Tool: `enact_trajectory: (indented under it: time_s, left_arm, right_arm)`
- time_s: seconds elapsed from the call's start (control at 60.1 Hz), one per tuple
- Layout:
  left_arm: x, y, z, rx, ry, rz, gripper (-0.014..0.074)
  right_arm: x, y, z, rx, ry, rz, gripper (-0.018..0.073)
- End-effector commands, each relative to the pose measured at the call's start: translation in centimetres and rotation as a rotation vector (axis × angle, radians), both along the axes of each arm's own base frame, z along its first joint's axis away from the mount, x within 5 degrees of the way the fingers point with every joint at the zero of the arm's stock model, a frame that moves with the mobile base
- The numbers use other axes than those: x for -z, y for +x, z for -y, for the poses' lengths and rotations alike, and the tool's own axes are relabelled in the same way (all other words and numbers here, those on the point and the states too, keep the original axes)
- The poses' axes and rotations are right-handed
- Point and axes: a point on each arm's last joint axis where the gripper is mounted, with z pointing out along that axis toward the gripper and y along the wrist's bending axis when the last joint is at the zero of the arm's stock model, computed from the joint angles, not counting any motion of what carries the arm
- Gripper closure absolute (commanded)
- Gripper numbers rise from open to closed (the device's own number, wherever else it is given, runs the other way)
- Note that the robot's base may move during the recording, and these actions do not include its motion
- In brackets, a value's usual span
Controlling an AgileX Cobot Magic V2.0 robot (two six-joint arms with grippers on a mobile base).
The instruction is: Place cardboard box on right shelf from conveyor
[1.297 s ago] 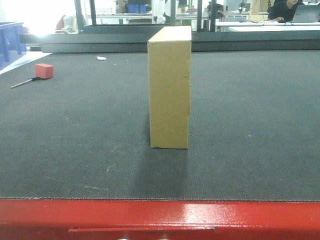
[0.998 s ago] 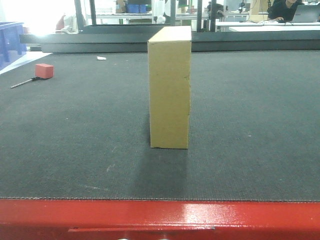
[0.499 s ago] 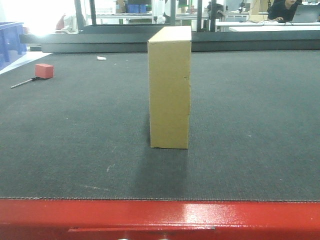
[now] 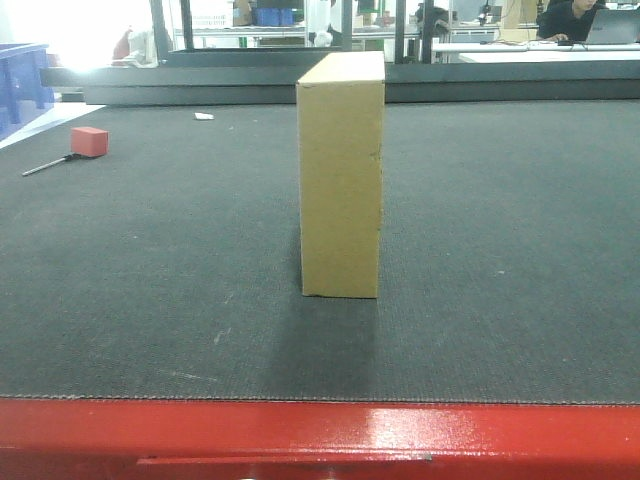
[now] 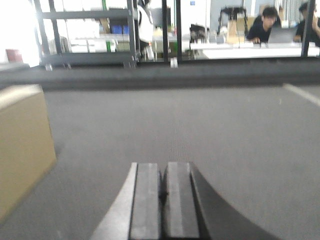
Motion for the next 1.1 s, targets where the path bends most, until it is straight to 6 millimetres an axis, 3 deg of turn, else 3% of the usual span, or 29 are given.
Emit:
enact_trajectory:
  time_s: [0.0,0.083,0.183,0.349,0.466,0.599,0.715,0.881,1.081]
  left_arm:
    - [-0.6,-0.1,-0.1,-0.011,-0.009,0.091,0.0712]
    - [-0.6,-0.1,-0.1,-0.011,-0.009,0.091,0.0713]
    - [-0.6,-0.1,-0.1,-0.011,-0.009,0.091,0.0712]
    - [-0.6,-0.1,-0.1,-0.011,-0.009,0.091,0.0713]
    - [-0.6,-0.1,-0.1,-0.011,-0.009,0.091,0.0713]
    - [-0.6,-0.1,-0.1,-0.011,-0.009,0.091,0.0713]
    - [-0.6,-0.1,-0.1,-0.011,-0.009,0.091,0.0712]
    - [-0.6,-0.1,-0.1,-0.011,-0.009,0.091,0.0713]
    - [-0.6,-0.1,-0.1,-0.011,-0.009,0.091,0.0713]
  right_arm:
    - [-4.6,-0.1,0.0,0.008,-0.011,0.087,0.0494]
    - [-7.4,0.5,0.1,0.004,0.000,0.103,0.0411]
    - [-10.7,2.1,0.1,0.003,0.012,0.096,0.0205]
    - [-14.1,5.7,0.1,-0.017,0.011,0.005,-0.0074]
    - [-15.4,9.2,-0.8,-0.089,-0.014,-0.116,-0.0054]
    - [-16.1,12.7,-3.5,-0.235,-0.040,-0.257,-0.0054]
    - [-15.9,16.1,-7.0,-0.362,-0.075,-0.377,-0.0053]
    - [-16.2,19.4,-13.1,-0.517,-0.012,-0.484,-0.0053]
    - [-16.6,22.8,-18.6,-0.532,0.086,-0.698,-0.0053]
